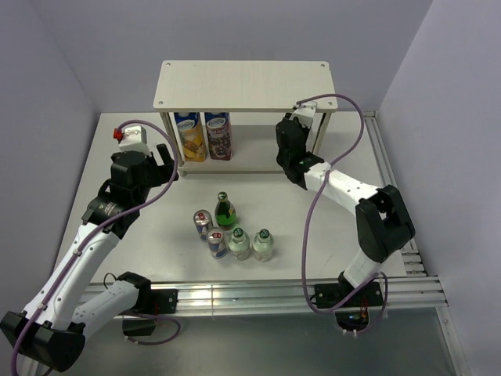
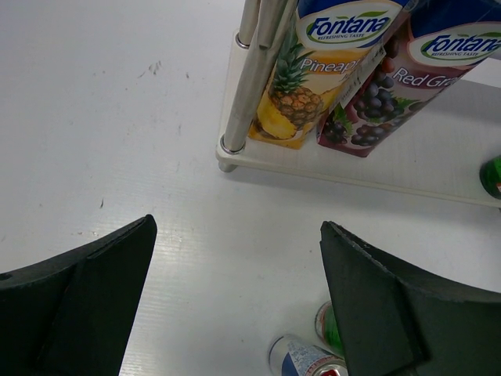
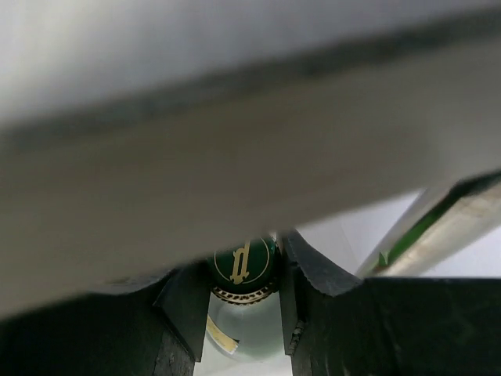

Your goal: Place and organize the beverage onto the shelf

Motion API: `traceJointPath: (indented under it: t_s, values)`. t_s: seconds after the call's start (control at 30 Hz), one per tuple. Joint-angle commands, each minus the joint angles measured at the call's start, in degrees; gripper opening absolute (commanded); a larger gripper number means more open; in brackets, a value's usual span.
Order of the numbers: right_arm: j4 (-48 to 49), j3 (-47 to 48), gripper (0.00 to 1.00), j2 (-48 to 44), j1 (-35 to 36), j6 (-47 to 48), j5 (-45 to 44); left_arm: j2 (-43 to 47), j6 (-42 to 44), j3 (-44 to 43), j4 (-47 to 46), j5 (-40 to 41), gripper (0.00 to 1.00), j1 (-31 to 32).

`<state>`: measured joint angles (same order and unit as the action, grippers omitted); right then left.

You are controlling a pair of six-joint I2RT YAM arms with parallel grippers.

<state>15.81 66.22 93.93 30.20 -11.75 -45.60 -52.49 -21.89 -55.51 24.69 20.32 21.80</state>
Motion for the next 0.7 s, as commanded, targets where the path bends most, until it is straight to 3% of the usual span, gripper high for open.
traceJointPath:
  t_s: [0.0,0.3,0.4,0.43,0.47,0.53,0.67]
  values:
    - [12.2,3.6,0.00,0.5,-0.8,1.7,-3.8,-0.2,0.9,0.2,-1.7,-1.2,0.92,0.1]
    - [11.1,6.8,0.00,5.9,-0.8,2.8,-5.9,-0.2,1.0,0.3,-1.8,-1.3,0.92,0.1]
    - [9.0,8.0,0.35,7.6,-0.8,2.7,-5.0,-0.2,0.9,0.3,-1.8,-1.2,0.92,0.1]
    - [8.9,7.8,0.61,7.7,-0.9,2.7,-4.8,-0.2,1.0,0.3,-1.8,-1.2,0.92,0.1]
    - [8.6,7.4,0.71,7.7,-0.8,2.2,-4.5,-0.2,1.0,0.3,-1.8,-1.2,0.92,0.1]
    - [8.4,7.2,0.85,7.7,-0.8,1.9,-4.2,-0.2,1.0,0.5,-1.8,-1.2,0.92,0.1]
    - [6.4,7.4,0.93,7.4,-0.8,0.9,-2.9,-0.5,1.0,0.5,-1.8,-1.2,0.92,0.0]
